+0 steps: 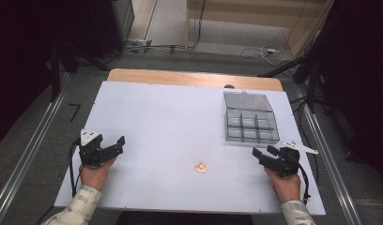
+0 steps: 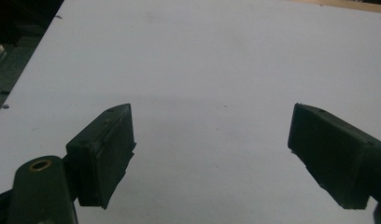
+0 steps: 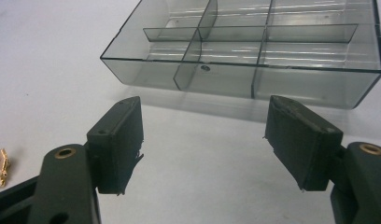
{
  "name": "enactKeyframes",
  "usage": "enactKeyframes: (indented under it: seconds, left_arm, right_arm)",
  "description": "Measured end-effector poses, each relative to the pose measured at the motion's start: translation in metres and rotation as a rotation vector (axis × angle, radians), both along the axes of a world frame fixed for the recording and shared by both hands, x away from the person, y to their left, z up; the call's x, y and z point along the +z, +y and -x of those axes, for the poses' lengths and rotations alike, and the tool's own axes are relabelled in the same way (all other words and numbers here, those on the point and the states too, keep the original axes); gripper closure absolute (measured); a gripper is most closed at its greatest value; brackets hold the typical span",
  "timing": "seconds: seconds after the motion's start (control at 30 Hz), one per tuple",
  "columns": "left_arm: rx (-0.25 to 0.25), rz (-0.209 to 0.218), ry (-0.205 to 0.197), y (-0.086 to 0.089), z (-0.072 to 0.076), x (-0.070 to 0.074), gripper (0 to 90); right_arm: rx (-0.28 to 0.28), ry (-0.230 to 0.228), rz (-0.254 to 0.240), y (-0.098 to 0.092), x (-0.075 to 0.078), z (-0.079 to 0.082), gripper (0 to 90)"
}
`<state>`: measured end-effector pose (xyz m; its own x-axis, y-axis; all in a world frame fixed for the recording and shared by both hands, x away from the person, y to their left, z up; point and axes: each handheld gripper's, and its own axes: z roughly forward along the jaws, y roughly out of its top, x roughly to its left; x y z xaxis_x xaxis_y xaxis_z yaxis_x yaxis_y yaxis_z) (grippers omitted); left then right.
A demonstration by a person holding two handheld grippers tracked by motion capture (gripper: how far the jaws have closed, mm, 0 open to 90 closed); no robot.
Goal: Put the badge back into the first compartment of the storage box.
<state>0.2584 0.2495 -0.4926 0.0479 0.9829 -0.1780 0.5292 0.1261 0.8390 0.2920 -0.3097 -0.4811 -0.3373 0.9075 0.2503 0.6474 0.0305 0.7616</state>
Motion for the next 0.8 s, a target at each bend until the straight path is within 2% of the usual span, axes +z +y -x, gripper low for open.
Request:
enactKeyframes:
  seconds: [0.53,0.67,0.8]
  left_arm:
    - [-0.003,-0.001,0.003,-0.001,0.0,0.0,14.9]
    - [-0.006,0.0,0.004,-0.002,0.0,0.0,14.9]
    - [-0.007,0.0,0.003,-0.002,0.0,0.0,14.9]
  right_arm:
    - [0.04,-0.006,0.014,0.014,0.0,0.0,26.6]
    - [0.054,0.007,-0.002,0.017,0.0,0.0,26.6]
    - [0.076,0.007,0.015,0.023,-0.001,0.0,26.7]
